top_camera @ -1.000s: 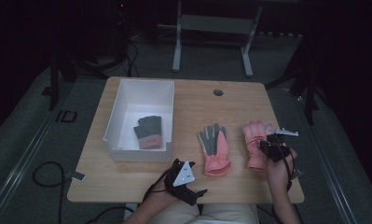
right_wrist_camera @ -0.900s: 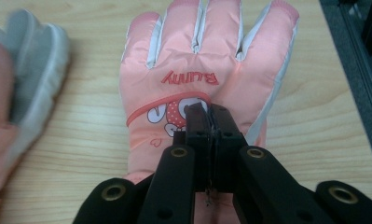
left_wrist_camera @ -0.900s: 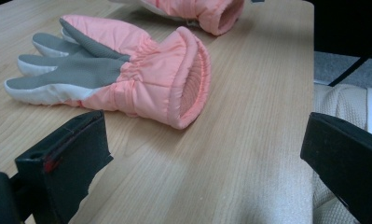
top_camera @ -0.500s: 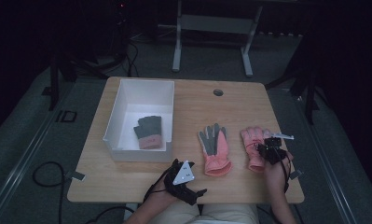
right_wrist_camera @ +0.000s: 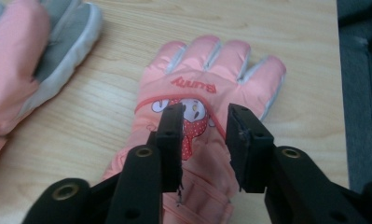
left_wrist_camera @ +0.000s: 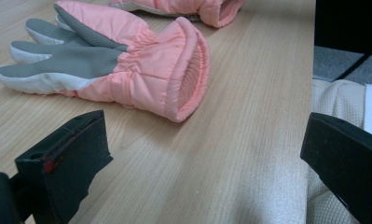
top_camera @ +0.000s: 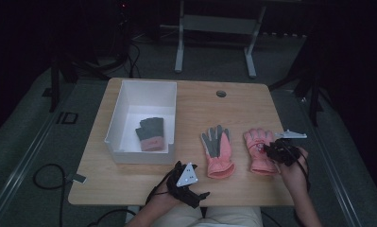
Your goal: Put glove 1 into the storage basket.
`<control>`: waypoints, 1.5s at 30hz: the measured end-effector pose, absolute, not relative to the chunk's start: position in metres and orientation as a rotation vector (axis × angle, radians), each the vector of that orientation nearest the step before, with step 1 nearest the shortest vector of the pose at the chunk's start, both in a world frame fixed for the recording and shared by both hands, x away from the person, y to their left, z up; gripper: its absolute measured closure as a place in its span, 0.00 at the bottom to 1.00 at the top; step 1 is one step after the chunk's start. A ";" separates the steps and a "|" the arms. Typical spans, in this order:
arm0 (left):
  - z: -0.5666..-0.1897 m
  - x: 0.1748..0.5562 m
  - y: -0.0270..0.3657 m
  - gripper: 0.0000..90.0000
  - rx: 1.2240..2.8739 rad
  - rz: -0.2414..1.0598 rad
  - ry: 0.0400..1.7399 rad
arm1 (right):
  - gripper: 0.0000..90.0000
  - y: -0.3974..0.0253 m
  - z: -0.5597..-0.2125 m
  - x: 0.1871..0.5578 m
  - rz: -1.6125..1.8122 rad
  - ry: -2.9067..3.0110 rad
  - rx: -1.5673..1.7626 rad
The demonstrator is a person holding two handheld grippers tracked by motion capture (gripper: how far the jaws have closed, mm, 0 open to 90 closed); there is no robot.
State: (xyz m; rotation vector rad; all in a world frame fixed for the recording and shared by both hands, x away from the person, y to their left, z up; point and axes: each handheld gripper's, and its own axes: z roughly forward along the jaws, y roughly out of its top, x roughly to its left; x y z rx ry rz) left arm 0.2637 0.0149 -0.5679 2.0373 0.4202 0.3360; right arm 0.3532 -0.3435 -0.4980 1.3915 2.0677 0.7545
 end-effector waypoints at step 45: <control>-0.568 0.265 0.016 0.01 2.049 0.365 0.439 | 0.97 -0.293 -0.427 0.334 0.795 1.872 1.435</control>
